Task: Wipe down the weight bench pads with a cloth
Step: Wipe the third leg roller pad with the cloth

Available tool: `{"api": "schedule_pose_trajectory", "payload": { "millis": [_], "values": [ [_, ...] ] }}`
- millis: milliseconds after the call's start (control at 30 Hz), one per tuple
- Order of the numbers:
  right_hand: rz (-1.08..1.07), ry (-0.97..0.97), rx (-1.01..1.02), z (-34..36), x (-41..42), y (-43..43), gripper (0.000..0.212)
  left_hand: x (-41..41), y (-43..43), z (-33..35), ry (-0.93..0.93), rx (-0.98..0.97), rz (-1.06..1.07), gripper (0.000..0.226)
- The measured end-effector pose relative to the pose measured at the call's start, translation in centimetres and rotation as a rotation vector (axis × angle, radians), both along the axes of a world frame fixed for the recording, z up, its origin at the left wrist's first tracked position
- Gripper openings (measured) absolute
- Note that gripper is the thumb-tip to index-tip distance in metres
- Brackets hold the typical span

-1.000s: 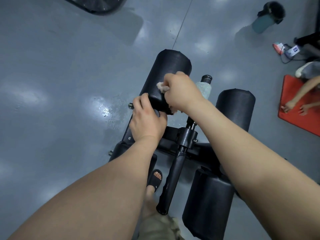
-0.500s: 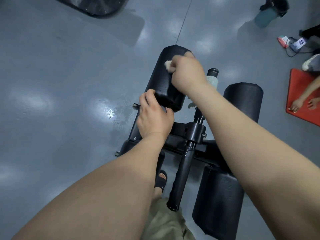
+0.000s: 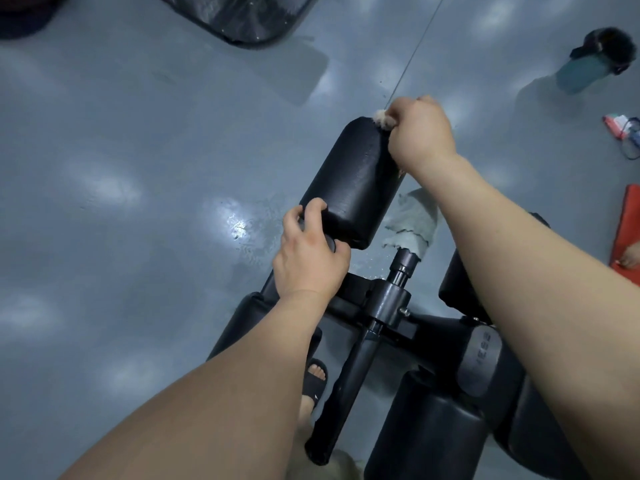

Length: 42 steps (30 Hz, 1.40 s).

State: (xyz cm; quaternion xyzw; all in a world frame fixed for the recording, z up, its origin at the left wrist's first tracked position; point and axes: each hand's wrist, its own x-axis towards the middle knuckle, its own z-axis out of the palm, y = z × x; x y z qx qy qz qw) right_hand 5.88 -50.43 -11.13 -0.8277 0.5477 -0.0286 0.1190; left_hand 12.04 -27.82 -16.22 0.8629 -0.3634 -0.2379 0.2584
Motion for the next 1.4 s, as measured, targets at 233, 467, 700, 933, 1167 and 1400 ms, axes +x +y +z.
{"api": "schedule_pose_trajectory", "payload": {
  "millis": [233,467,700,933,1167,1400],
  "values": [
    [0.241,0.066,0.030,0.1,-0.1,1.3,0.029,-0.3,0.0,0.1,-0.018,0.003,0.029,0.061],
    [0.385,0.010,0.084,0.2,-0.5,5.8,0.023,-0.4,-0.3,-0.1,-0.033,0.065,0.033,0.076],
    [0.470,-0.076,0.159,-0.1,-2.0,9.6,0.025,-0.6,-0.3,-0.1,-0.039,0.061,0.024,0.070],
    [0.164,-0.077,0.100,0.3,-1.3,5.1,0.024,-0.6,-0.3,0.0,-0.034,0.022,0.025,0.063],
    [-0.076,-0.039,0.037,-0.1,-1.1,-0.1,0.024,-0.6,-0.2,0.0,-0.049,0.015,0.033,0.067],
    [0.043,0.026,0.059,-0.2,-0.7,-0.6,0.024,-0.5,-0.2,-0.2,-0.072,0.024,0.006,0.068]
  ]
}}
